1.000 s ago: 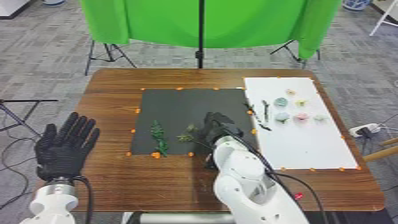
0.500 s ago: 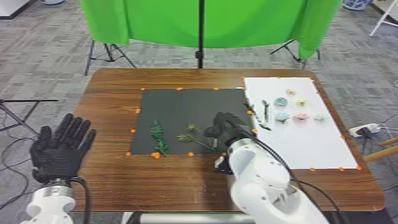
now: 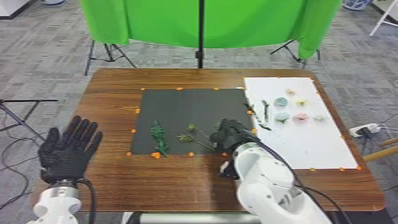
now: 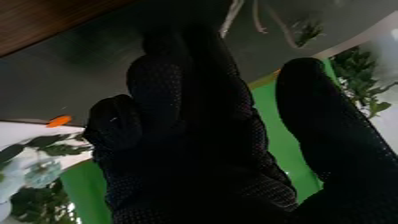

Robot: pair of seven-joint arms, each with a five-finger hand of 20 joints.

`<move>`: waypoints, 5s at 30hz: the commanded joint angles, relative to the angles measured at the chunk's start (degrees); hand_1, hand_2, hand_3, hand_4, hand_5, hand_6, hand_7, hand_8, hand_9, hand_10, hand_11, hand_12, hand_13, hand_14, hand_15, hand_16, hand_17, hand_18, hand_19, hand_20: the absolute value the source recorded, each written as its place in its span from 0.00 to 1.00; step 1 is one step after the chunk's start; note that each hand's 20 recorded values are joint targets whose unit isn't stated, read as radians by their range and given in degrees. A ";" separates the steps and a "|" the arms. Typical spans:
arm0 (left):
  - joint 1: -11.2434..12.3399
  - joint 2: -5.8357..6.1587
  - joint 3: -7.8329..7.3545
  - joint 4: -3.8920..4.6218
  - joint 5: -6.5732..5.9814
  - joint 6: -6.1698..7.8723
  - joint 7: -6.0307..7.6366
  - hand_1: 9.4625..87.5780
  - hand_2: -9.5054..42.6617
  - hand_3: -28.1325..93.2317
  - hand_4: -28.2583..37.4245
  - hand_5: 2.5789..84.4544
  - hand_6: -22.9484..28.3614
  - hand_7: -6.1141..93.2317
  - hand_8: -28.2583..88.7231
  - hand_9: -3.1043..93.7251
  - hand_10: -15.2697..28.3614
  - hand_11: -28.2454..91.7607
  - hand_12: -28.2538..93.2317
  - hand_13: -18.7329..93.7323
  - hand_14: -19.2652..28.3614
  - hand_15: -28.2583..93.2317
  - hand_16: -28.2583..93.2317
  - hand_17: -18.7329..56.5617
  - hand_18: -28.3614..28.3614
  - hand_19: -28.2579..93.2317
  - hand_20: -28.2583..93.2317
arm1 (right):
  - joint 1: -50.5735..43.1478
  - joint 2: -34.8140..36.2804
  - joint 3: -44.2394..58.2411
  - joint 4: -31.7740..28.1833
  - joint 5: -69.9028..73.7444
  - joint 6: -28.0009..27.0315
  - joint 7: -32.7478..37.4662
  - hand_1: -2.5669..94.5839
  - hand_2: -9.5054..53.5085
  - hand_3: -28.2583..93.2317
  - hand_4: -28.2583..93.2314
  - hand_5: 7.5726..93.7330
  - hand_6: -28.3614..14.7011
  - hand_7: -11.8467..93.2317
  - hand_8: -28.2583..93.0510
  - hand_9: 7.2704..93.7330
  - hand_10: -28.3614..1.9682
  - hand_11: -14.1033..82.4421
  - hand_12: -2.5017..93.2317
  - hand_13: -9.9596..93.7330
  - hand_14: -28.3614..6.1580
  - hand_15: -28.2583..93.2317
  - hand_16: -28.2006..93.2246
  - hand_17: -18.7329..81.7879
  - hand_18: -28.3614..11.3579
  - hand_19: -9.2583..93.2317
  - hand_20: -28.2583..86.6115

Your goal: Arrange flowers

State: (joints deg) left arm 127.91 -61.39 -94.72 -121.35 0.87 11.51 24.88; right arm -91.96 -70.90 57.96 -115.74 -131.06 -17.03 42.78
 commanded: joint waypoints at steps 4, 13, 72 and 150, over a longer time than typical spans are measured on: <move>-0.26 -0.09 0.70 0.66 0.02 -0.26 -1.49 0.22 0.43 0.87 0.00 0.56 0.66 0.22 0.16 0.46 0.72 0.43 0.33 0.44 0.74 0.54 0.18 0.14 0.75 0.52 0.33 | -0.32 -1.78 -5.25 1.70 0.07 -2.63 -3.06 0.32 0.29 0.88 0.07 0.70 0.43 0.35 0.13 0.65 0.13 0.44 0.22 0.65 0.20 0.85 0.42 0.53 0.00 1.00 0.76; 0.10 -0.36 0.65 0.55 -0.20 -0.07 -1.36 0.22 0.44 0.87 0.00 0.56 0.66 0.22 0.16 0.46 0.72 0.43 0.33 0.44 0.74 0.53 0.18 0.14 0.75 0.52 0.33 | -1.11 -2.19 -5.47 1.27 -0.49 -2.87 -2.26 0.32 0.29 0.88 0.07 0.70 0.43 0.35 0.14 0.66 0.14 0.44 0.22 0.66 0.20 0.85 0.42 0.53 0.00 1.00 0.76; 0.45 -0.97 1.55 0.22 -1.41 0.19 -1.40 0.22 0.43 0.87 0.00 0.55 0.66 0.23 0.16 0.46 0.72 0.43 0.33 0.44 0.74 0.53 0.18 0.14 0.75 0.52 0.33 | 12.15 5.53 -1.38 22.72 -18.68 3.89 -0.49 0.45 0.00 0.86 0.00 0.66 0.47 0.38 0.14 0.68 0.24 0.43 0.22 0.69 0.31 0.86 0.43 0.58 0.00 1.00 0.85; 0.63 -1.44 2.02 -0.08 -3.98 3.39 -1.69 0.21 0.47 0.87 0.00 0.57 0.66 0.24 0.16 0.47 0.73 0.45 0.33 0.44 0.75 0.56 0.17 0.14 0.75 0.53 0.34 | -3.86 3.74 -1.42 -2.77 -11.24 10.82 -8.73 0.34 0.16 0.89 0.05 0.75 0.50 0.49 0.12 0.73 0.21 0.59 0.28 0.72 0.28 0.88 0.46 0.55 0.00 1.00 0.78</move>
State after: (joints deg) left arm 127.34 -62.30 -92.90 -121.50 -2.49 14.15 23.21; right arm -93.74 -67.01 54.89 -114.39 -148.08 1.55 34.88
